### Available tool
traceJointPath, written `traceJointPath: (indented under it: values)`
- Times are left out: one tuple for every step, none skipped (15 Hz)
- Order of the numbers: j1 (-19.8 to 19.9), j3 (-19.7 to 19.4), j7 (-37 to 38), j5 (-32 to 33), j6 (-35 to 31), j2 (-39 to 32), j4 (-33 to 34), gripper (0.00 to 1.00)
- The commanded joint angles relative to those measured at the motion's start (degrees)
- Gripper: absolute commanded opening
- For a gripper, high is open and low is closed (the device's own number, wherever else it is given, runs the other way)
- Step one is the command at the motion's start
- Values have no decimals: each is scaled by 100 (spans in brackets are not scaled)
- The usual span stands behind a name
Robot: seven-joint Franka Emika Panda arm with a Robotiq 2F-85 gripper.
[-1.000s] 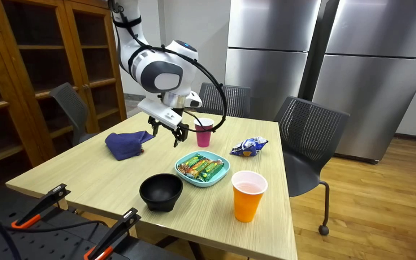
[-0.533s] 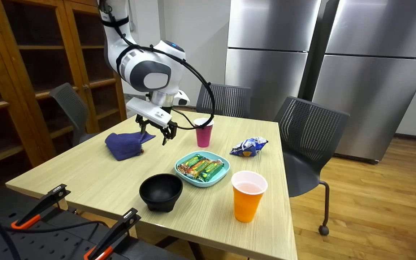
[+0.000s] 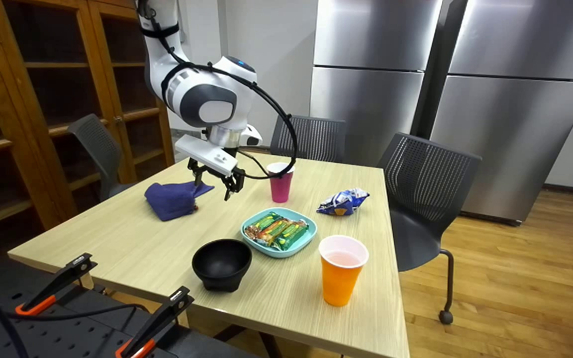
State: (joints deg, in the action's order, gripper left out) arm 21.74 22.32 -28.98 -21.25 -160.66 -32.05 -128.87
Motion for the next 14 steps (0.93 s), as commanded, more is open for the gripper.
traceJointPath:
  values:
    - [-273,-71,17,244,44,-191,253,100]
    - [-383,-109,56,366,75,-251,343,100]
    - [-425,-90,12,473,134,-328,446,100]
    - [-463,-69,-55,590,208,-405,553,100]
    - [-476,-25,-145,700,280,-490,659,100]
    - [-467,28,-225,782,339,-558,741,100]
    - [-489,52,-266,861,392,-637,843,100]
    - [-485,76,-338,915,453,-724,938,100]
    - [-512,76,-381,975,485,-824,1045,100]
    - [-540,80,-411,1018,553,-923,1153,100]
    - [-551,90,-463,1052,603,-994,1234,100]
    - [-610,65,-499,1114,658,-1065,1314,100]
    - [-675,21,-530,1191,724,-1144,1405,100]
    - [-705,14,-570,1245,791,-1224,1490,100]
